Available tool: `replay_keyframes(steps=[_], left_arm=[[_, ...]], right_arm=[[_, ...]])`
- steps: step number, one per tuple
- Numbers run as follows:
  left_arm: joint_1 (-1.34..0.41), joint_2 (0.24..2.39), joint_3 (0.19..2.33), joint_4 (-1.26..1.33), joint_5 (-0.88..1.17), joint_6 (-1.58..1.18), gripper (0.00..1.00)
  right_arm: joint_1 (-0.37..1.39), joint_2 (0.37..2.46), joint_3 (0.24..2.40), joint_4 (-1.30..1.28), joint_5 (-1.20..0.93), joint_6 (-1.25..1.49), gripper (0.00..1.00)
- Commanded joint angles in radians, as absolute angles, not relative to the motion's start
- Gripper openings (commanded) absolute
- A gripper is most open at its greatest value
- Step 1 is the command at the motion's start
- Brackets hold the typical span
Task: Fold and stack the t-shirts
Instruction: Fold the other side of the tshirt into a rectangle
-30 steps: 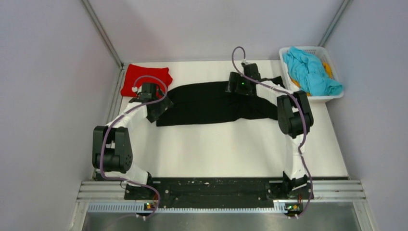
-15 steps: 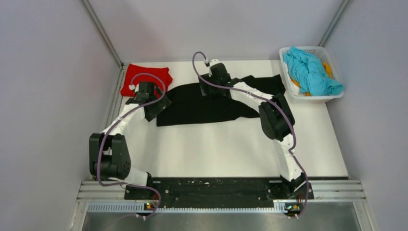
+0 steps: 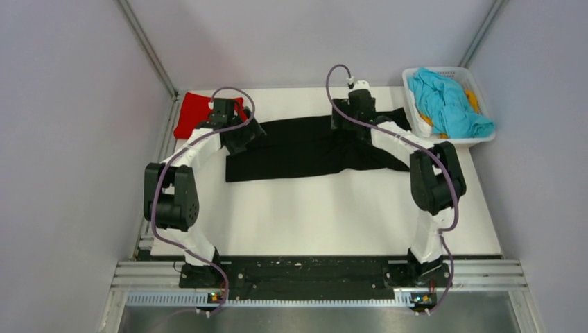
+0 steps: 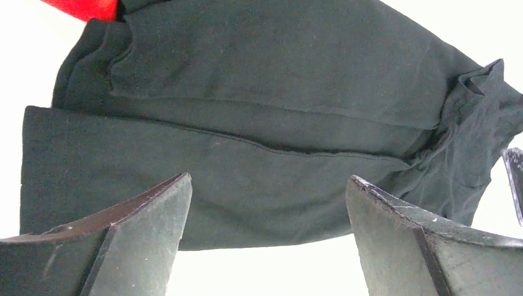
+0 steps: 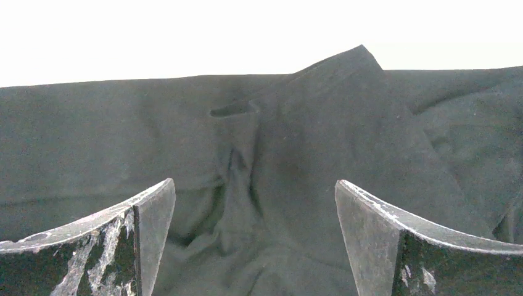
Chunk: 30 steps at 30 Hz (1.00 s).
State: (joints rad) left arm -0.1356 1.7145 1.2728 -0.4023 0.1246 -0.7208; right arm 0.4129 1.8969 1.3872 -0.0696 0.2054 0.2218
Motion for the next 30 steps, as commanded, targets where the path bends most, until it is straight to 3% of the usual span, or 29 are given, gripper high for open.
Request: replay_keyframes(steps=[1, 14, 23, 30], left_arm=[[-0.135, 1.742, 1.331, -0.390, 0.148, -0.702, 0.99], [-0.135, 1.725, 1.327, -0.474, 0.051, -0.688, 0.99], [-0.135, 1.710, 1.286, -0.440, 0.124, -0.688, 0.99], [-0.137, 1.869, 1.464, -0.439, 0.207, -0.659, 0.99]], right_arm=[[0.411, 2.003, 1.498, -0.030, 0.216, 0.235, 0.99], [0.447, 2.233, 1.714, 0.005, -0.158, 0.317, 0.97], [0.521, 2.197, 1.776, -0.085, -0.004, 0.168, 0.99], [0.502, 1.913, 1.434, -0.007, 0.190, 0.248, 0.99]])
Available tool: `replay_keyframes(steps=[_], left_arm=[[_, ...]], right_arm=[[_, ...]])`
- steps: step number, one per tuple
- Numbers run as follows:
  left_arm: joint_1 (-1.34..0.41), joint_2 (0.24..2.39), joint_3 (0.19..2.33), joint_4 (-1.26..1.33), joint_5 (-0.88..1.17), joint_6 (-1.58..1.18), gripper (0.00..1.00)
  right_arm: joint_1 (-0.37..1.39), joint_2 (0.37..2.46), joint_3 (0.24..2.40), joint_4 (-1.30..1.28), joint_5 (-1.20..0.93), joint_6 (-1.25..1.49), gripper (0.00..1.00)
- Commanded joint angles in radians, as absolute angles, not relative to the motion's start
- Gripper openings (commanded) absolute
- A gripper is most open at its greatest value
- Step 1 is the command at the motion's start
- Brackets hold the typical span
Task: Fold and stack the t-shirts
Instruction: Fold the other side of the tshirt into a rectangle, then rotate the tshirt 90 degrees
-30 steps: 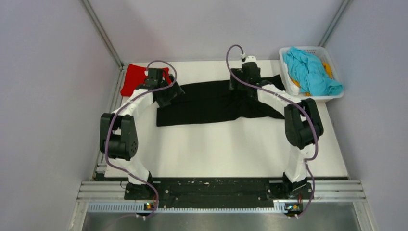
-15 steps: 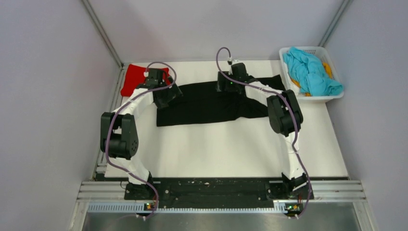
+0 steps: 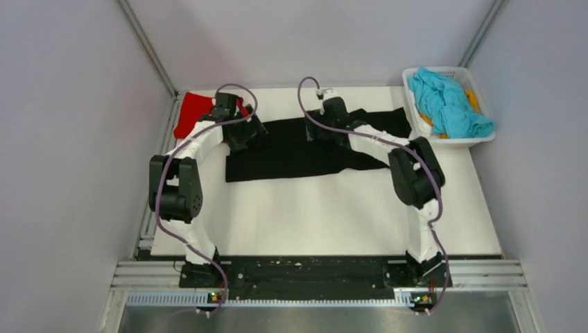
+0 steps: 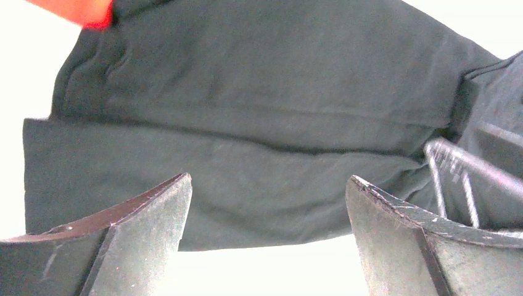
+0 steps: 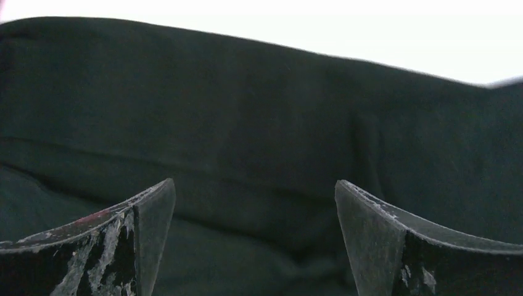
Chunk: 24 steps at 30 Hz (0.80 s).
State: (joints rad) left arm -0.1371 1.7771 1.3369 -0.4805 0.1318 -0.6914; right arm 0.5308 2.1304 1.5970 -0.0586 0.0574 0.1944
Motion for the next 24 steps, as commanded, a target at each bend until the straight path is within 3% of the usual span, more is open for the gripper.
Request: replay_keyframes(steps=[1, 6, 12, 18, 24], left_arm=[[-0.139, 1.903, 1.495, -0.435, 0.223, -0.660, 0.99], [-0.166, 2.070, 1.642, -0.441, 0.296, -0.669, 0.99], [-0.215, 2.171, 1.683, -0.443, 0.302, -0.676, 0.99], [-0.247, 2.112, 1.478, -0.472, 0.263, -0.689, 0.99], [-0.404, 1.826, 1.044, -0.387, 0.262, -0.789, 0.99]], right_arm=[[0.488, 1.866, 1.368, -0.007, 0.196, 0.289, 0.99], [0.345, 1.732, 1.098, 0.101, 0.056, 0.439, 0.99], [0.219, 1.845, 1.073, 0.109, -0.077, 0.517, 0.99], [0.159, 2.051, 1.290, 0.017, -0.085, 0.481, 0.99], [0.150, 2.316, 1.698, -0.135, -0.250, 0.368, 0.99]])
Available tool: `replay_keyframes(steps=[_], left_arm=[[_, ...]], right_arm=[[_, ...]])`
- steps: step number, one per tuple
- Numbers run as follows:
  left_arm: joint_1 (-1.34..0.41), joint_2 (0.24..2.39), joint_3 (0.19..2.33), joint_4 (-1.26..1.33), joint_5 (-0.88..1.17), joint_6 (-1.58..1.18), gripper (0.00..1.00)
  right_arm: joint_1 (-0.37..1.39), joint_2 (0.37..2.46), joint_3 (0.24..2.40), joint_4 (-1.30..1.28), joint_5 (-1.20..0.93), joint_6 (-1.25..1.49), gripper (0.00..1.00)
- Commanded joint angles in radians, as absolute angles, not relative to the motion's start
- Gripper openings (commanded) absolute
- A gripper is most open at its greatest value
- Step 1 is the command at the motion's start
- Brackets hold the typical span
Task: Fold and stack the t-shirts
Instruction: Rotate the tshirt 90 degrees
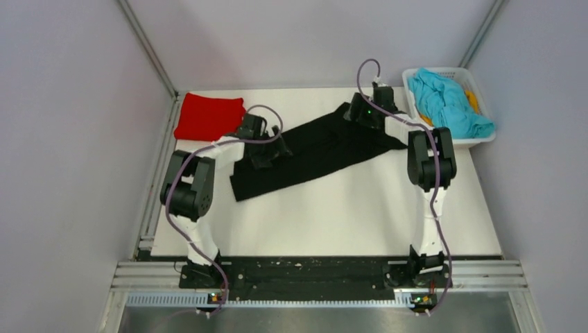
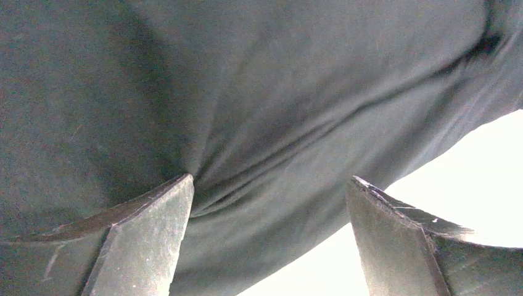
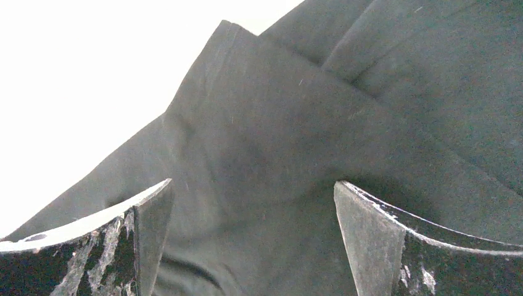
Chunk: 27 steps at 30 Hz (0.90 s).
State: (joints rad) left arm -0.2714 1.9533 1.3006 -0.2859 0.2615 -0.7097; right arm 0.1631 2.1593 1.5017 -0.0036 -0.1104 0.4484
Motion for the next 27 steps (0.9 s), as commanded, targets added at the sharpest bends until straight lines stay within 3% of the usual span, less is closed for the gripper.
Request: replay_keyframes(steps=[1, 5, 11, 19, 27], left_arm=[[-0.451, 1.780, 0.984, -0.367, 0.276, -0.817, 0.99], [-0.640, 1.703, 0.866, -0.264, 0.352, -0.955, 0.99], [-0.775, 1.760, 0.967, -0.238, 0.327, -1.028, 0.99], [-0.794, 1.719, 1.056, -0.240, 0.297, -1.015, 0.99], [-0.796, 1.477, 1.010, -0.424, 0.074, -0.890, 0.99]], right_arm=[[0.150, 2.360, 1.771, -0.154, -0.285, 0.355, 0.98], [0.169, 2.541, 2.081, -0.244, -0.415, 0.302, 0.98], [0.235, 2.787, 2.470, -0.266, -0.479, 0.234, 0.99], [0.271, 2.731, 2.457, -0.092, -0.482, 0.278, 0.99], [0.307, 2.385, 2.351, -0.306, -0.208, 0.133, 0.99]])
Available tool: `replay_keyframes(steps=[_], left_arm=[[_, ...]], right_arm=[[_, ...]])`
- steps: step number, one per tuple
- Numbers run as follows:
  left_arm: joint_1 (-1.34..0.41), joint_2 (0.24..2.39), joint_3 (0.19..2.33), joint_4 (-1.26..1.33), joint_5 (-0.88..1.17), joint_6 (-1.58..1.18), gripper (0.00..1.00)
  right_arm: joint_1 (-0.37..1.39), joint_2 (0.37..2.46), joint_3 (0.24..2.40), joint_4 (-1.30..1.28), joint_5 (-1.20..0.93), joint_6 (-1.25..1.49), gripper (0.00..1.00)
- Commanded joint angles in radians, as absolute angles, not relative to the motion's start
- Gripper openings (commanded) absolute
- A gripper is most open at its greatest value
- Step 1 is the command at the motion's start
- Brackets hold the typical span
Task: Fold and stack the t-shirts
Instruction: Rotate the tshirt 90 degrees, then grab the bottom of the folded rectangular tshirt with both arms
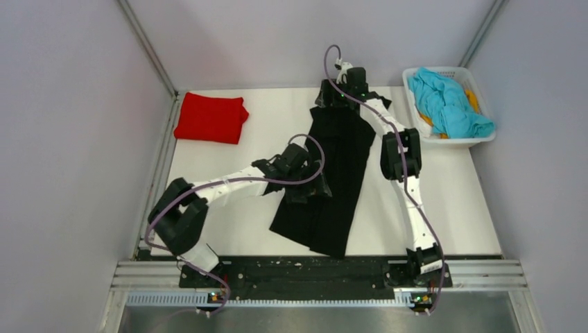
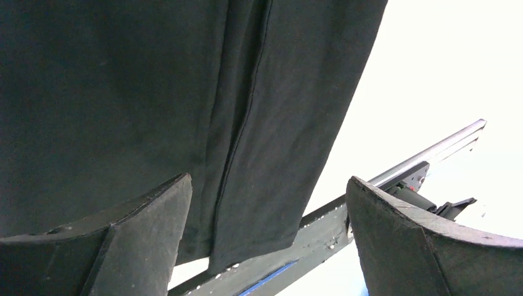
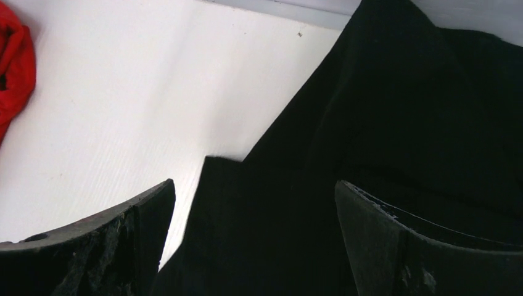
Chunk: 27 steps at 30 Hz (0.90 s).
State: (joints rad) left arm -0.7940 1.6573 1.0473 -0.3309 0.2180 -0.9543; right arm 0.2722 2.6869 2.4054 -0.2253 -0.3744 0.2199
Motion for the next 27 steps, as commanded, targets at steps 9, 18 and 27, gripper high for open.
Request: replay_keyframes(steps=[9, 18, 27], left_arm=[[-0.782, 1.166, 0.719, -0.549, -0.180, -0.919, 0.99], [-0.750, 1.077, 0.510, -0.440, -0.142, -0.973, 0.84], [-0.741, 1.187, 0.453, -0.239, -0.006, -0.951, 0.54]], right_arm=[[0.369, 1.821, 1.702, -0.413, -0.059, 0.084, 0.99], [0.716, 1.291, 0.929, -0.281, 0.166, 0.328, 0.96], [1.113, 1.077, 0.702, -0.386, 0.178, 0.459, 0.89]])
